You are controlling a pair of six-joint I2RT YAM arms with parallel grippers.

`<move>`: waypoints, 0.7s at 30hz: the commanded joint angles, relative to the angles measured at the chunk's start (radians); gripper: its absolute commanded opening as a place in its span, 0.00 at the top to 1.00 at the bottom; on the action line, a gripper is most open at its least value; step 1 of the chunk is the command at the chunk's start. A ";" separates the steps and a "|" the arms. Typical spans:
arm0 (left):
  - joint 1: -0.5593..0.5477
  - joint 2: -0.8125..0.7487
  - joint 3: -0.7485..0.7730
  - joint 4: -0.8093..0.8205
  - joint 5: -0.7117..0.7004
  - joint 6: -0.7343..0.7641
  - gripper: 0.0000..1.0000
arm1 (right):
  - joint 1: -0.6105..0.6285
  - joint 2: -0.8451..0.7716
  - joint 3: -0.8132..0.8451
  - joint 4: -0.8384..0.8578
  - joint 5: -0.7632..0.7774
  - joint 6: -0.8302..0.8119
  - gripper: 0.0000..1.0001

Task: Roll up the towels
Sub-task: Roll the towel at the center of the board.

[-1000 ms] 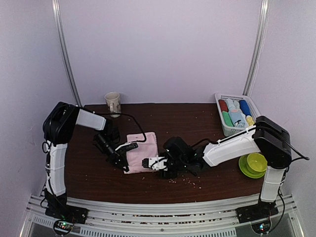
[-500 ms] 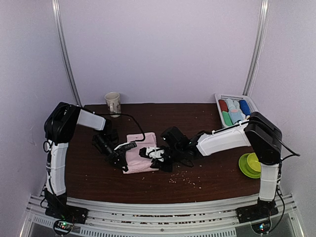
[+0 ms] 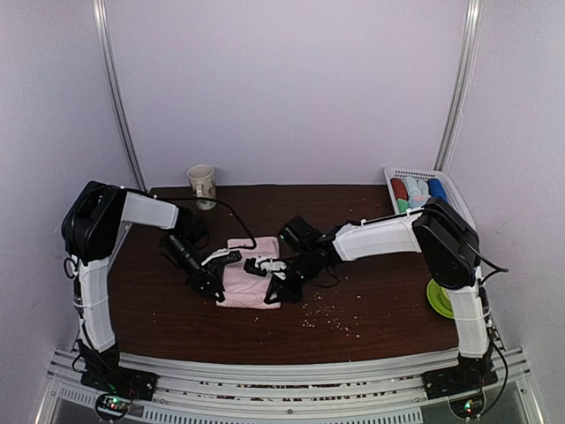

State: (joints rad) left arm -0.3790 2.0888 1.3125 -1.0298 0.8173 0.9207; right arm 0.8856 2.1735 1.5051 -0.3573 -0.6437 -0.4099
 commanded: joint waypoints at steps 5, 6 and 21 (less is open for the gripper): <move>0.012 -0.069 -0.058 0.190 -0.156 -0.089 0.73 | -0.030 0.104 0.081 -0.234 -0.040 0.048 1.00; 0.012 -0.082 -0.066 0.204 -0.159 -0.091 0.72 | -0.033 0.112 0.093 -0.249 -0.036 0.053 1.00; -0.013 -0.430 -0.305 0.498 -0.221 -0.031 0.46 | -0.101 0.188 0.159 -0.329 -0.159 0.113 1.00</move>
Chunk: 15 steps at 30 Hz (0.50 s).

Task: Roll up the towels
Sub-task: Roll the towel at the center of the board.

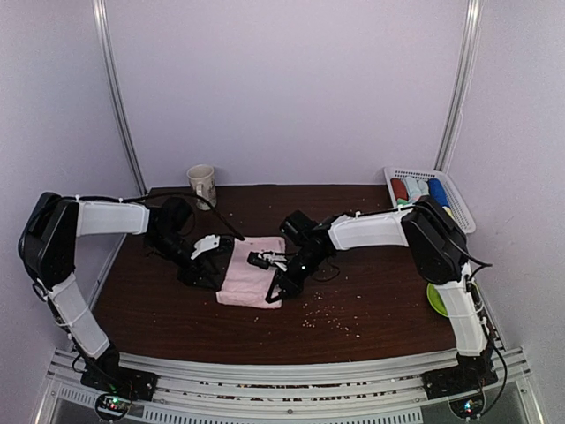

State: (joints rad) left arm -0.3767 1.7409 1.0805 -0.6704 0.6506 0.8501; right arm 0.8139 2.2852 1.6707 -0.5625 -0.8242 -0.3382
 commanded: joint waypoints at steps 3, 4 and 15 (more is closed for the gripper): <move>-0.068 -0.169 -0.187 0.289 -0.137 0.063 0.44 | -0.038 0.095 0.015 -0.133 0.008 0.071 1.00; -0.092 -0.202 -0.230 0.341 -0.172 0.070 0.43 | -0.040 0.098 0.018 -0.131 0.003 0.081 1.00; -0.304 -0.485 -0.563 0.754 -0.425 0.165 0.44 | -0.067 0.110 0.021 -0.090 -0.027 0.179 1.00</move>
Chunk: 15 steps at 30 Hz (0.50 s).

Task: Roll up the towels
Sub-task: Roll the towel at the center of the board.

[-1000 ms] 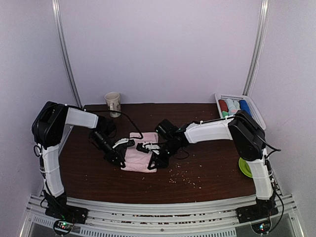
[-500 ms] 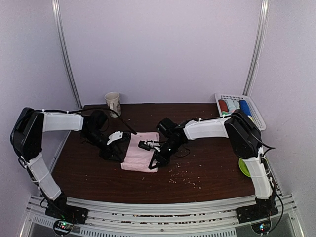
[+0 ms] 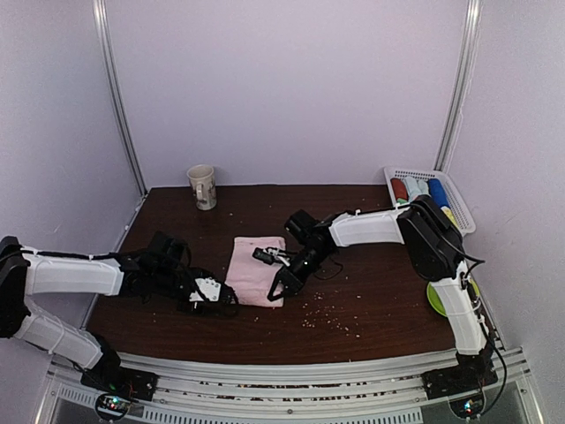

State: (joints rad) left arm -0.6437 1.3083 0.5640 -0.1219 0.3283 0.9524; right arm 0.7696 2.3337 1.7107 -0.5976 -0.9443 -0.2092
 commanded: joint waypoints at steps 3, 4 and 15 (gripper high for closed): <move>-0.078 -0.060 -0.086 0.254 -0.166 0.096 0.45 | -0.026 0.061 -0.017 -0.050 0.087 0.059 1.00; -0.090 -0.053 -0.093 0.265 -0.186 0.102 0.45 | -0.027 0.062 -0.017 -0.050 0.085 0.059 1.00; -0.143 0.058 -0.100 0.333 -0.281 0.144 0.46 | -0.032 0.066 -0.016 -0.053 0.076 0.059 1.00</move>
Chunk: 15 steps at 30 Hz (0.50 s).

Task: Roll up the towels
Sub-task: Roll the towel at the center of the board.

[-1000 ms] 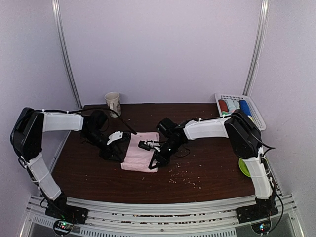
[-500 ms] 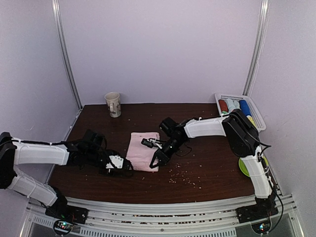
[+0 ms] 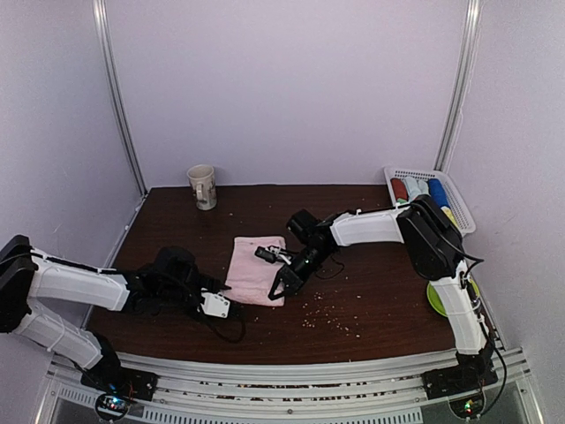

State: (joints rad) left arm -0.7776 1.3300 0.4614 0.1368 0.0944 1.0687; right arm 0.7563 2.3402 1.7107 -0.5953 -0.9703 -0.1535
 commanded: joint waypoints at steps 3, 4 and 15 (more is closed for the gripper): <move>-0.019 0.042 -0.012 0.093 -0.052 0.041 0.47 | -0.019 0.060 -0.017 -0.058 0.101 0.000 1.00; -0.020 0.043 -0.017 0.097 -0.052 0.043 0.48 | -0.020 0.059 -0.018 -0.058 0.098 -0.001 1.00; -0.034 0.104 -0.040 0.139 -0.110 0.063 0.53 | -0.025 0.070 -0.017 -0.060 0.080 -0.004 1.00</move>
State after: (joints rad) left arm -0.8017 1.3991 0.4328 0.2218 0.0212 1.1164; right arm 0.7502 2.3459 1.7107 -0.5941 -0.9909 -0.1535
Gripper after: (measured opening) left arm 0.484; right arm 0.071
